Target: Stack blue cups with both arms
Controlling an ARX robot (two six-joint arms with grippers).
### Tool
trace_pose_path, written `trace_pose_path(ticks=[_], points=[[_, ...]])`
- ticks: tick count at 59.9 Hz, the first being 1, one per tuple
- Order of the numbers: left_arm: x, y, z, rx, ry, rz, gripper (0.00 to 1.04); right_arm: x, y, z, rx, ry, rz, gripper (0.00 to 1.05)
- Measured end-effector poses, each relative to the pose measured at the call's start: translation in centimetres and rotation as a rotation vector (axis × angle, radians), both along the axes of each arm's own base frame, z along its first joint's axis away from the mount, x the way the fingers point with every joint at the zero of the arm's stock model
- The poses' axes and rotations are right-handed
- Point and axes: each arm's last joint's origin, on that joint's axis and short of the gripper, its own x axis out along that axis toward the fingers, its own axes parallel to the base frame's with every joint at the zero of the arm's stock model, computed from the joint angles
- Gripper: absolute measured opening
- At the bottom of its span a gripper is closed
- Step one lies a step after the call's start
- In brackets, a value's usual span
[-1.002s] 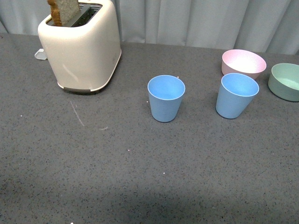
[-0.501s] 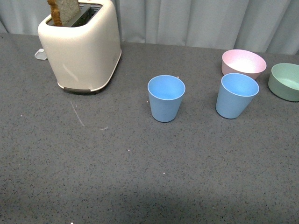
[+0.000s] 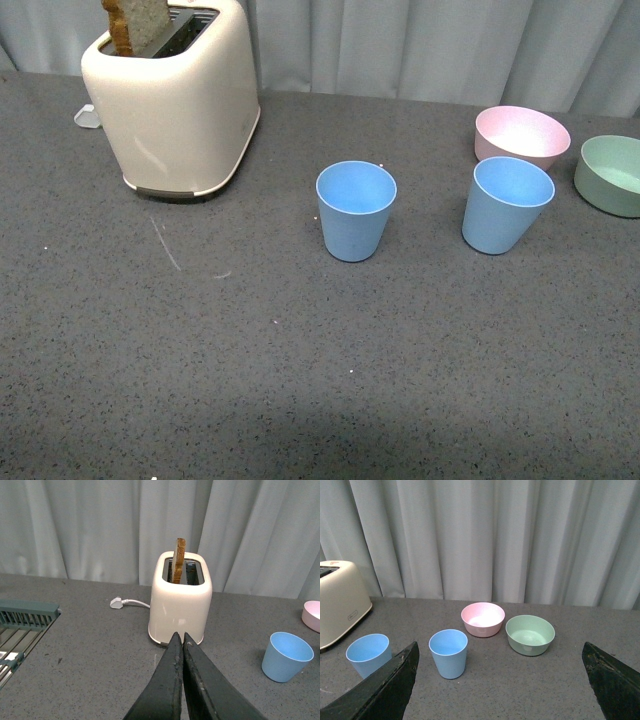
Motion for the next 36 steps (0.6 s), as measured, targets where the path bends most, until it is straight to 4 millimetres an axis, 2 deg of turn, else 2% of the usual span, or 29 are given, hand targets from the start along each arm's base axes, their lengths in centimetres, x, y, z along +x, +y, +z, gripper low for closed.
trace_pose_path(ticks=[13, 25, 36], points=[[-1.1, 0.0, -0.3, 0.000, 0.011, 0.000, 0.04, 0.0, 0.0, 0.0, 0.000, 0.000, 0.000, 0.95], [-1.2, 0.0, -0.3, -0.001, 0.007, 0.000, 0.05, 0.0, 0.0, 0.0, 0.000, 0.000, 0.000, 0.95], [-1.2, 0.0, -0.3, 0.000, 0.006, 0.000, 0.37, 0.0, 0.0, 0.0, 0.000, 0.000, 0.000, 0.95]])
